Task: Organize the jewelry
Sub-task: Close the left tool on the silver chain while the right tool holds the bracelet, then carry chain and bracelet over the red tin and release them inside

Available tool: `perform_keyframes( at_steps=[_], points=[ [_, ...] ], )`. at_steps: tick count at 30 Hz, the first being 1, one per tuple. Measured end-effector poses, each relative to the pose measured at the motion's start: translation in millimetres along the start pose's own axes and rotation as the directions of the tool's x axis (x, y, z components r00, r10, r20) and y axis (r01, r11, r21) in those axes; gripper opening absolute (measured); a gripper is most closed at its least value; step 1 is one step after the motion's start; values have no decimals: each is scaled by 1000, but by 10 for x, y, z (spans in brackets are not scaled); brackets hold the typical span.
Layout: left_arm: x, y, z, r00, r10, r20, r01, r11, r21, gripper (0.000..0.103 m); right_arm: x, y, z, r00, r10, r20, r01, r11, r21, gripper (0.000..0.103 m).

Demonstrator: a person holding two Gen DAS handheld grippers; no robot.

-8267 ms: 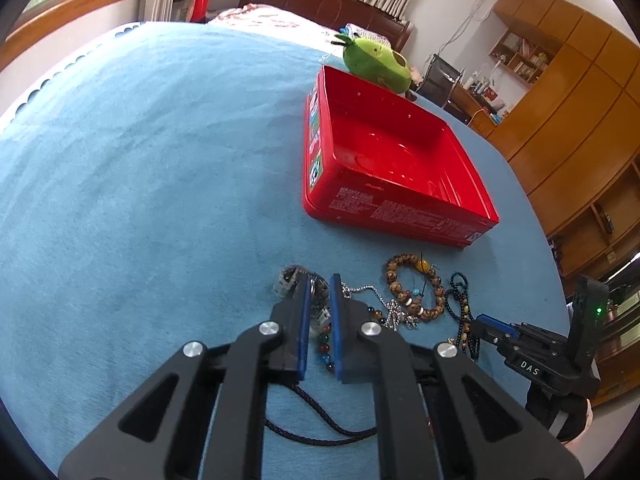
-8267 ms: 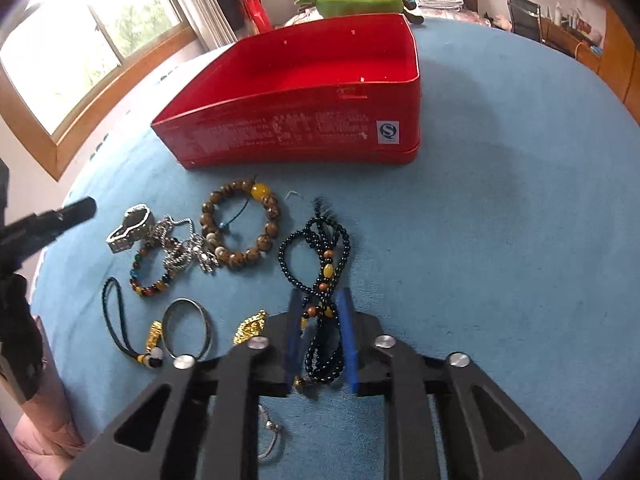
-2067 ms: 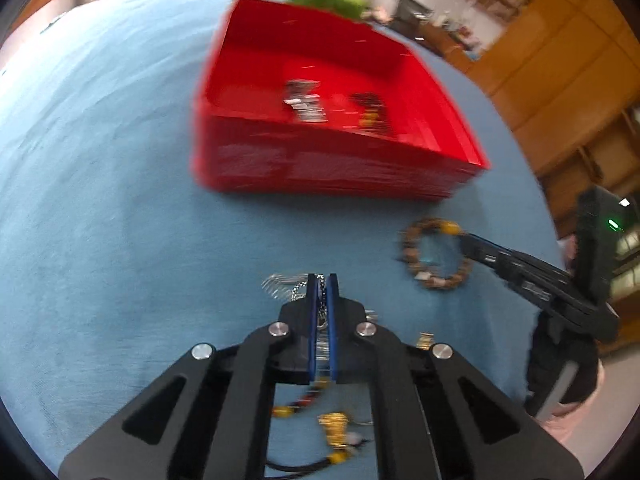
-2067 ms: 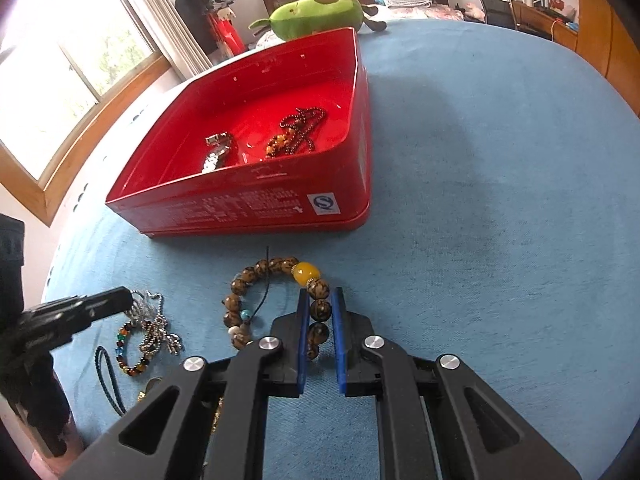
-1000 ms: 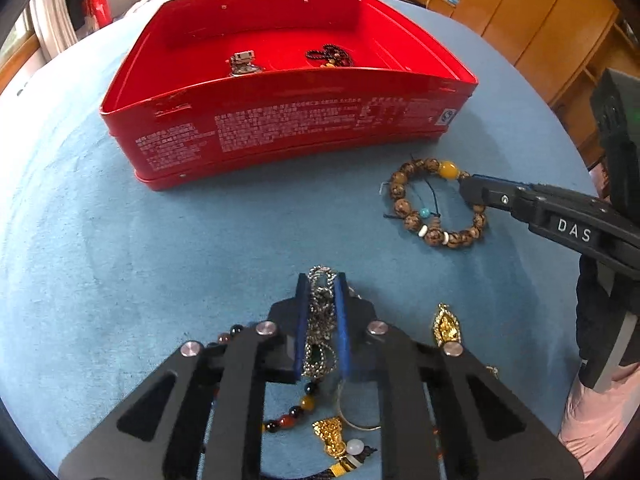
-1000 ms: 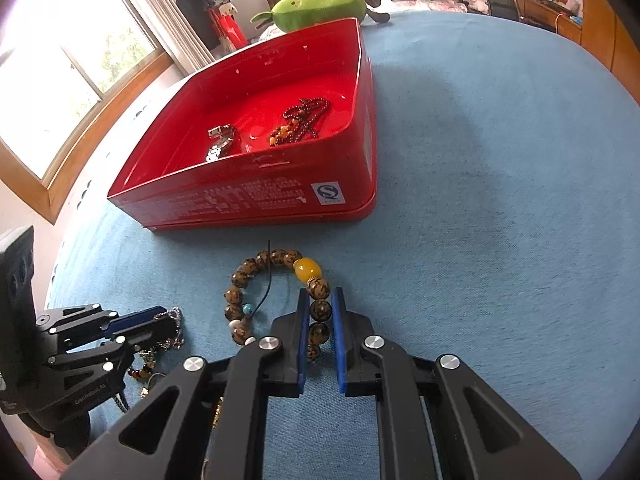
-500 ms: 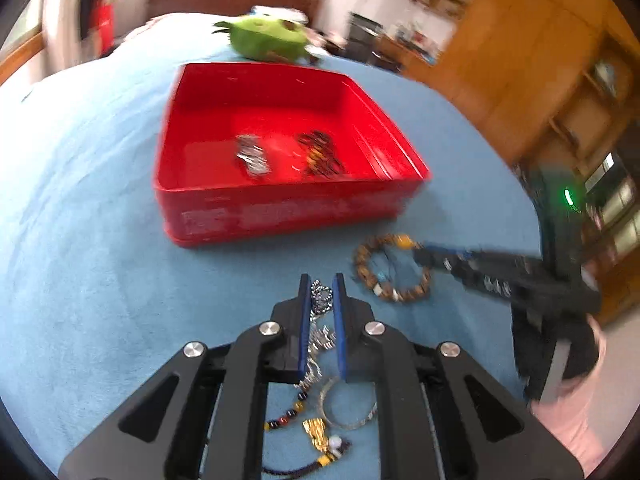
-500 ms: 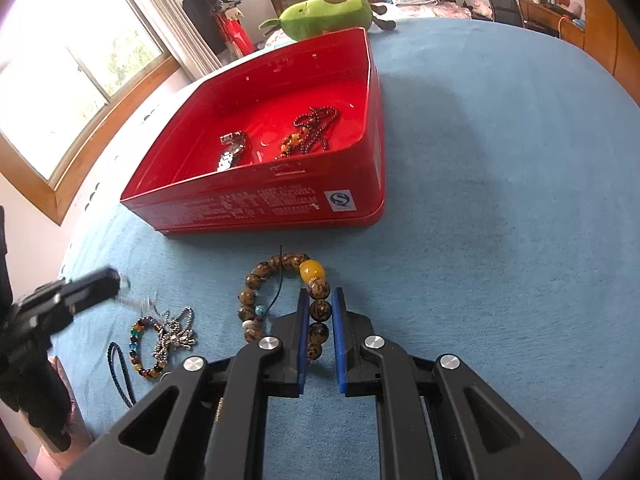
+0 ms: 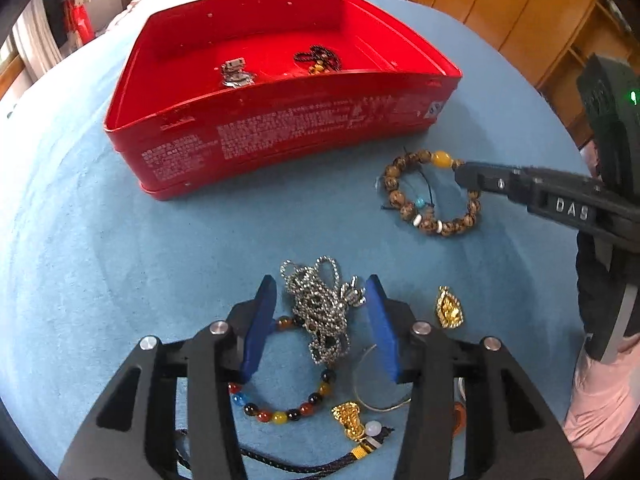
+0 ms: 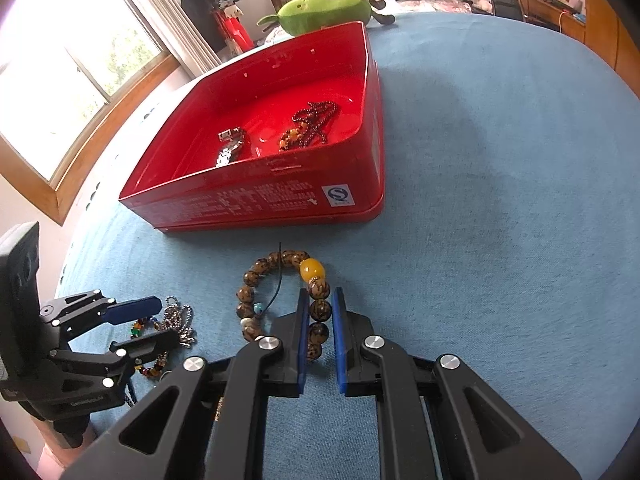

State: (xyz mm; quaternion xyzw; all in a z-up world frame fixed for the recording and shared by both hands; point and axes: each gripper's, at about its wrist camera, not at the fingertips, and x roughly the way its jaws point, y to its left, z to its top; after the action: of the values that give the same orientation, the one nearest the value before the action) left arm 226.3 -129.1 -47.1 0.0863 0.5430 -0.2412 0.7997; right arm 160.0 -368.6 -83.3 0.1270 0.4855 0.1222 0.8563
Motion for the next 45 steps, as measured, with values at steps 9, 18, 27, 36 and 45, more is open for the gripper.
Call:
perform_keyframes(
  at_steps=[9,18,27,36,45],
  points=[
    [154,-186,-85,996,84,-13,-81,985,149,15,38,-51,9,1000,16,-14,-16,1000,22,11],
    [-47,23,-77,988,120,98,-121,993,2,13,38,-81,12,1000,25,-14,-25,999,30,11],
    [-448,248,-115,979,59,194,-41,995,-96,12,-131,-16,2,995,103,14,-103,994,21,11],
    [-465,303,-92,980,49,193,-24,991,-132,13,-278,114,-26,981,195,21,-195,981,-5,11],
    [-633,356,-60,974,32,225,4,987,-159,13,-485,202,-27,968,245,44,-245,969,-22,11]
  ],
)
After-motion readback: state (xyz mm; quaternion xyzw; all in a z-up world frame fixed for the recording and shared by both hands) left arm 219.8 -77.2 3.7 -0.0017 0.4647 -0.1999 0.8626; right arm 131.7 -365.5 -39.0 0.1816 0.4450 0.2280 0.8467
